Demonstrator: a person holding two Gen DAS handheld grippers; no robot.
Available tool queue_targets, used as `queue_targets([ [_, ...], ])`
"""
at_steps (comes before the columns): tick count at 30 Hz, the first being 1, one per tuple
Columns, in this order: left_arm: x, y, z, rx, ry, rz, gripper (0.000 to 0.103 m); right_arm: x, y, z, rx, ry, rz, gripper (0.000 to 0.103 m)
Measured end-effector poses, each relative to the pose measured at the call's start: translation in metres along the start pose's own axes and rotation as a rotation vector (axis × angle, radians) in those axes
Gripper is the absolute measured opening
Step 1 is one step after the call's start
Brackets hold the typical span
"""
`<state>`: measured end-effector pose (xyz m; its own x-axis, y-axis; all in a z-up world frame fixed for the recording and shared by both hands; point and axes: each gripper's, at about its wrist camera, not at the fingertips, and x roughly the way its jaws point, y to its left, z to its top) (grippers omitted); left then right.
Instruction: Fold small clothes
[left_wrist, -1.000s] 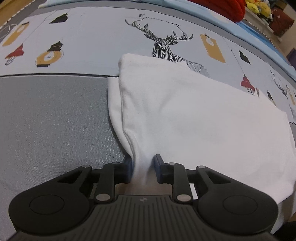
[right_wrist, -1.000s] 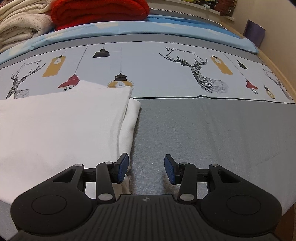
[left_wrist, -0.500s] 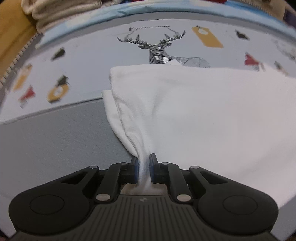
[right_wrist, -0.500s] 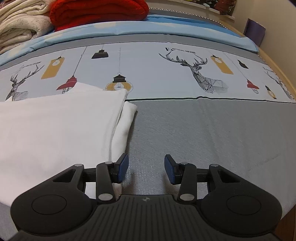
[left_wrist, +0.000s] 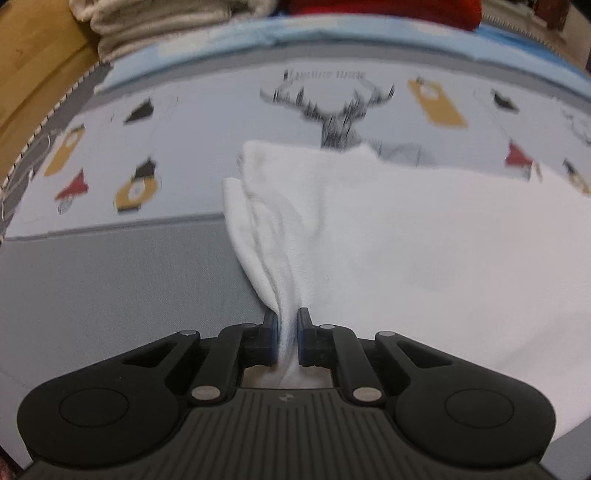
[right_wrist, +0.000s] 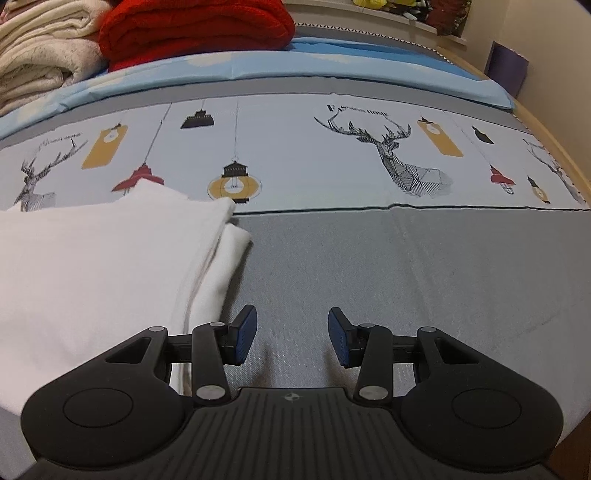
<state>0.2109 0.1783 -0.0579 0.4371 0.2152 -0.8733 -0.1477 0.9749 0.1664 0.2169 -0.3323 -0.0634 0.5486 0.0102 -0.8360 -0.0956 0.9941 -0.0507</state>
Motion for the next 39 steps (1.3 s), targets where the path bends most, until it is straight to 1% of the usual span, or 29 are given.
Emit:
queue_targets([
  [1,-0.006,-0.002,0.003,-0.007,-0.015,-0.016,0.009,-0.001,0.001,0.001,0.001,-0.006,0.004,0.044],
  [5,-0.032,-0.019,0.012,-0.057,-0.076,-0.137,0.008,-0.007,0.007,0.003,-0.006,-0.036,0.029,0.044],
  [9,-0.049,-0.051,0.016,-0.054,-0.103,-0.234,0.008,-0.011,0.011,0.005,0.002,-0.060,0.050,0.044],
  [11,-0.056,-0.070,0.019,-0.053,-0.114,-0.294,0.007,-0.012,0.011,0.007,0.016,-0.072,0.063,0.044],
  [12,-0.059,-0.080,0.020,-0.055,-0.118,-0.330,0.007,-0.013,0.011,0.007,0.023,-0.074,0.068,0.044],
  [15,-0.064,-0.109,0.022,-0.058,-0.116,-0.428,0.007,-0.015,0.008,0.008,0.055,-0.090,0.076,0.038],
  [17,-0.066,-0.133,0.022,-0.043,-0.108,-0.476,0.006,-0.016,0.006,0.009,0.079,-0.100,0.079,0.035],
  [21,-0.067,-0.180,0.022,-0.009,-0.094,-0.551,0.006,-0.017,0.000,0.011,0.108,-0.110,0.082,0.035],
  [24,-0.064,-0.204,0.023,0.000,-0.067,-0.612,0.011,-0.017,-0.004,0.011,0.117,-0.114,0.082,0.035],
  [26,-0.064,-0.209,0.025,-0.015,-0.054,-0.664,0.022,-0.017,-0.007,0.011,0.126,-0.116,0.082,0.035],
  [27,-0.067,-0.207,0.026,-0.024,-0.060,-0.678,0.033,-0.017,-0.008,0.011,0.129,-0.116,0.083,0.035],
  [28,-0.071,-0.203,0.028,-0.028,-0.084,-0.683,0.036,-0.017,-0.009,0.011,0.134,-0.117,0.083,0.035],
  [29,-0.077,-0.196,0.030,-0.027,-0.108,-0.676,0.036,-0.017,-0.010,0.011,0.137,-0.117,0.085,0.035],
  [32,-0.082,-0.166,0.035,-0.065,-0.138,-0.616,0.036,-0.017,-0.010,0.012,0.147,-0.120,0.095,0.035],
  [35,-0.076,-0.138,0.036,-0.098,-0.115,-0.508,0.036,-0.018,-0.006,0.012,0.160,-0.125,0.114,0.035],
  [37,-0.070,-0.123,0.034,-0.092,-0.095,-0.426,0.036,-0.018,-0.001,0.013,0.161,-0.128,0.128,0.035],
  [39,-0.068,-0.108,0.030,-0.088,-0.082,-0.368,0.036,-0.019,0.007,0.014,0.155,-0.131,0.143,0.035],
])
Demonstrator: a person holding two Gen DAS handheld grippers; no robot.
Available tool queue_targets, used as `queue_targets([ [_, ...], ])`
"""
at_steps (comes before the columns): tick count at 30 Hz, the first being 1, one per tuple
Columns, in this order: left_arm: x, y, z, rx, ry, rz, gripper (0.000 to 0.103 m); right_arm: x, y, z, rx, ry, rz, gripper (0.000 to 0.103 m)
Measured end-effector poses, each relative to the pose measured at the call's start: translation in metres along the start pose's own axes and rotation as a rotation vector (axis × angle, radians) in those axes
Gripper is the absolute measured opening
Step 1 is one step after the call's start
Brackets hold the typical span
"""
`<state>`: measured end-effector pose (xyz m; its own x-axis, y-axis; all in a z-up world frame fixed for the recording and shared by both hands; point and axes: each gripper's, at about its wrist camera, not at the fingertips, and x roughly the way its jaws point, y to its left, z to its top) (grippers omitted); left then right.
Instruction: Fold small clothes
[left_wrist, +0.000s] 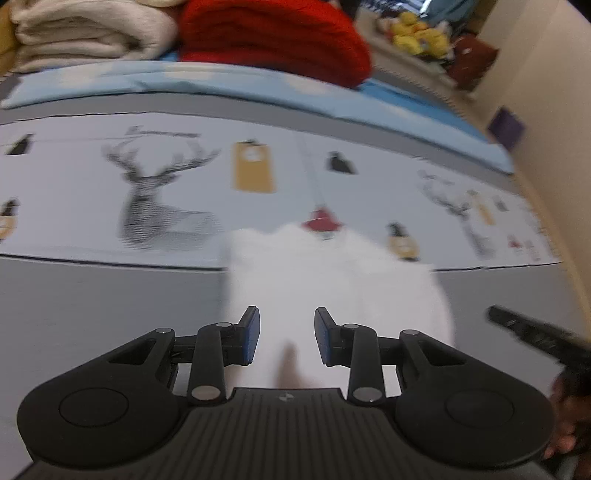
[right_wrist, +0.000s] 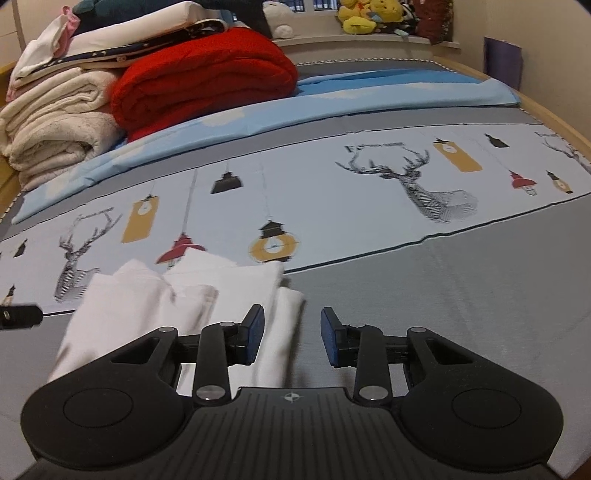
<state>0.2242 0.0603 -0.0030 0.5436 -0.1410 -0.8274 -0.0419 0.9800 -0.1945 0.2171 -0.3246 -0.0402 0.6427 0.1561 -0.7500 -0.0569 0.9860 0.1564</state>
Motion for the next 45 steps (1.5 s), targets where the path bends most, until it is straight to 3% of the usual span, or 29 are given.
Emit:
queue_targets([
  [11,-0.022,0.043,-0.003,-0.003,0.006,0.096,0.038,0.009,0.035,-0.004,-0.027,0.016,0.036,0.035],
  [18,-0.031,0.055,-0.004,-0.011,-0.004,0.104,0.040,0.013,0.035,-0.004,0.036,0.032,0.084,0.036],
  [22,-0.031,0.057,-0.004,-0.010,0.000,0.113,0.040,0.027,0.029,-0.006,0.155,0.137,0.197,0.044],
  [29,-0.029,0.051,-0.007,0.007,0.005,0.113,0.040,0.046,0.042,-0.016,0.184,0.265,0.272,0.052],
  [35,-0.031,0.047,-0.008,0.028,0.000,0.109,0.040,0.061,0.062,-0.025,0.131,0.330,0.247,0.055],
  [42,-0.034,0.053,-0.010,0.047,-0.002,0.127,0.040,0.070,0.073,-0.026,0.111,0.329,0.214,0.054],
  [45,-0.036,0.058,-0.010,0.046,-0.006,0.135,0.040,0.072,0.077,-0.026,0.109,0.325,0.210,0.041],
])
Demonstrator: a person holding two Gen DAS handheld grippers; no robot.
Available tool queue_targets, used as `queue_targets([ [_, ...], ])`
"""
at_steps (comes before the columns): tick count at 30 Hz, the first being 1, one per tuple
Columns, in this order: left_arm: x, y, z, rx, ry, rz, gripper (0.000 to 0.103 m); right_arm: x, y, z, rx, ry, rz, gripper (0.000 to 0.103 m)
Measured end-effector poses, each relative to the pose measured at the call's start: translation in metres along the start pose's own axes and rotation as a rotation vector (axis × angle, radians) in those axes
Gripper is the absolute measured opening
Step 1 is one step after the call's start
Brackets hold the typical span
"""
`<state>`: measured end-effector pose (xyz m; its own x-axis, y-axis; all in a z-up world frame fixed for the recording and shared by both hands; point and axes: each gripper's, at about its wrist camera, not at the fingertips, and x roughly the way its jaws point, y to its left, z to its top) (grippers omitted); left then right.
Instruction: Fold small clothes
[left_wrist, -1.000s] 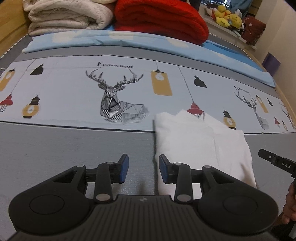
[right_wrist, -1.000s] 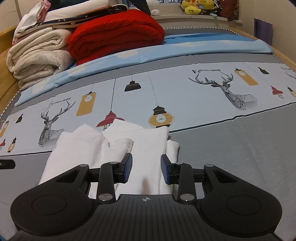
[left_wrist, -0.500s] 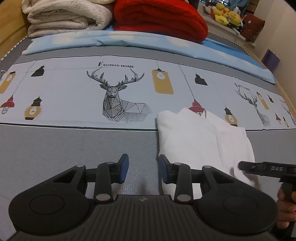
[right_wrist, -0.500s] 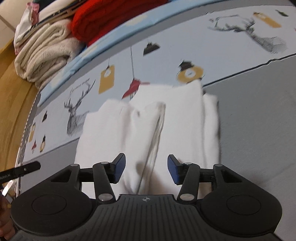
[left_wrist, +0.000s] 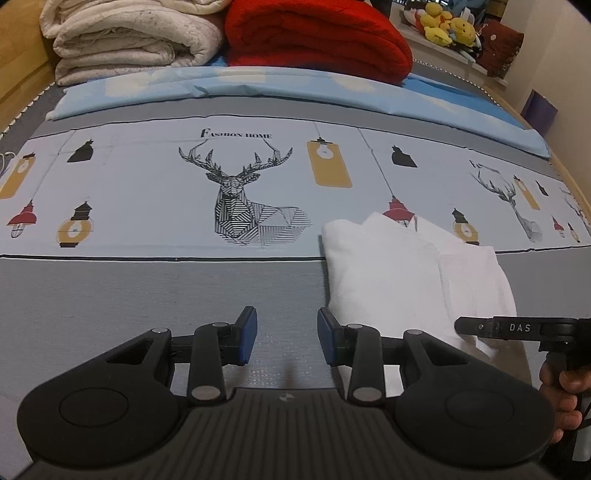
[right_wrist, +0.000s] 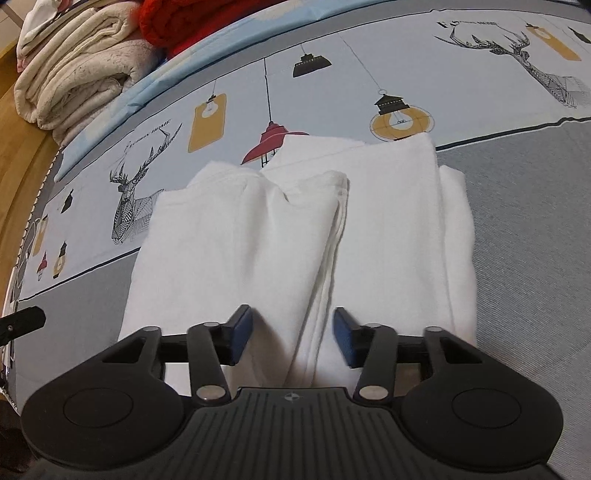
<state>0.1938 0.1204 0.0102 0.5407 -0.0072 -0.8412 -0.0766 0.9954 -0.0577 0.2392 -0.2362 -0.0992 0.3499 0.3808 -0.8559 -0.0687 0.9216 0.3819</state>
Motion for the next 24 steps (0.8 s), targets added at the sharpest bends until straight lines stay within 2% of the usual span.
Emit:
queue_targets([
  [4,-0.002,0.005,0.000,-0.004,-0.004,0.007,0.040,0.004,0.001,0.001,0.006,0.000,0.000,0.024],
  [6,-0.003,0.007,0.000,-0.005,-0.004,0.011,0.040,0.005,0.001,0.002,0.009,0.000,0.013,0.012],
  [11,-0.002,0.005,-0.001,0.001,-0.004,0.014,0.040,-0.004,0.005,0.003,-0.019,-0.049,0.038,0.008],
  [18,0.000,-0.005,-0.001,0.014,-0.003,0.007,0.040,-0.056,-0.007,0.010,-0.022,-0.286,0.156,0.007],
  [24,0.004,-0.015,-0.001,0.028,-0.003,-0.002,0.040,-0.100,-0.029,0.013,-0.042,-0.465,0.142,0.006],
])
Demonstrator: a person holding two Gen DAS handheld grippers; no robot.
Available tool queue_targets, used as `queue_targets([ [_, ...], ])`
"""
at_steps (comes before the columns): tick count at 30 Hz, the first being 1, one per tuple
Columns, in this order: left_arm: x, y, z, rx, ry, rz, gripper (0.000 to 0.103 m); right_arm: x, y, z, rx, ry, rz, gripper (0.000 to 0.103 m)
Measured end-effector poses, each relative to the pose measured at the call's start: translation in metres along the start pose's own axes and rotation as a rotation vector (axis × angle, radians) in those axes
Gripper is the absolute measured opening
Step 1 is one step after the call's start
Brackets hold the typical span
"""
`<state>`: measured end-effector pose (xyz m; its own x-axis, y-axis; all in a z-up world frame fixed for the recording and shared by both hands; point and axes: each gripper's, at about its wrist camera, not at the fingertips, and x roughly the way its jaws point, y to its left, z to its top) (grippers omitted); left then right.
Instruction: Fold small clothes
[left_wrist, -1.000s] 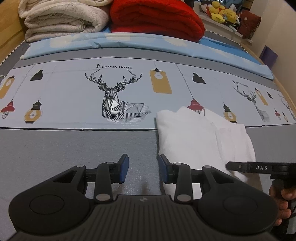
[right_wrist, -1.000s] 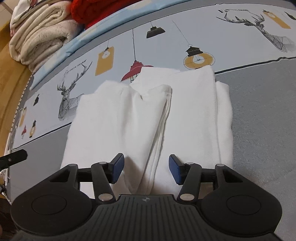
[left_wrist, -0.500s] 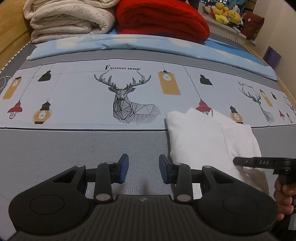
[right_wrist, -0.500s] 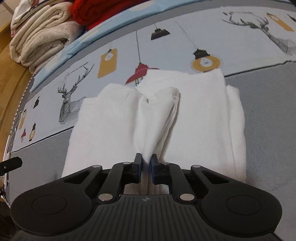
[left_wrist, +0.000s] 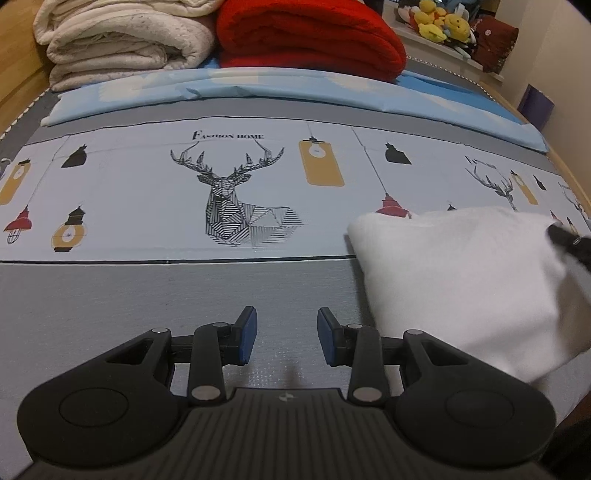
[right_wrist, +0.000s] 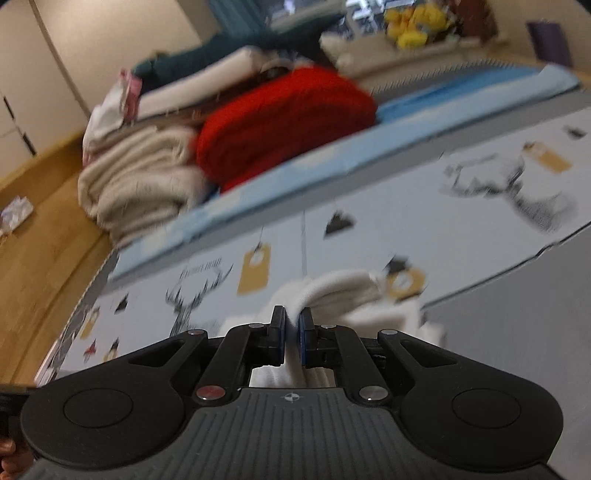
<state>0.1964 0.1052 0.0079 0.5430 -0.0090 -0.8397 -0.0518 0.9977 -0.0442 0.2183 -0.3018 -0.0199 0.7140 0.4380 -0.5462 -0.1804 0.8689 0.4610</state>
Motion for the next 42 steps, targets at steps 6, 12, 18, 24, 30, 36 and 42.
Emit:
queue_targets([
  [6,0.010,-0.018,0.000,0.028,0.017,-0.017,0.040,-0.023,-0.029,0.012,-0.021,-0.046,-0.111,0.008],
  [12,0.022,-0.051,-0.005,0.053,0.062,-0.126,0.048,0.003,-0.067,-0.002,0.037,0.219,-0.321,0.028],
  [18,0.048,-0.081,-0.016,0.030,0.161,-0.250,0.068,0.006,-0.078,-0.010,0.118,0.318,-0.194,0.048],
  [24,0.081,-0.090,-0.026,-0.054,0.254,-0.233,0.068,0.020,-0.074,-0.036,0.112,0.519,-0.221,0.051],
  [30,0.087,-0.070,-0.020,-0.205,0.209,-0.259,0.084,-0.003,-0.080,-0.022,0.231,0.407,0.025,0.007],
  [36,0.104,-0.054,-0.018,-0.312,0.233,-0.279,0.084,0.009,-0.091,-0.040,0.146,0.566,-0.180,0.011],
  [42,0.121,-0.046,-0.025,-0.368,0.252,-0.330,0.084,-0.014,-0.094,-0.018,0.210,0.352,-0.157,0.058],
])
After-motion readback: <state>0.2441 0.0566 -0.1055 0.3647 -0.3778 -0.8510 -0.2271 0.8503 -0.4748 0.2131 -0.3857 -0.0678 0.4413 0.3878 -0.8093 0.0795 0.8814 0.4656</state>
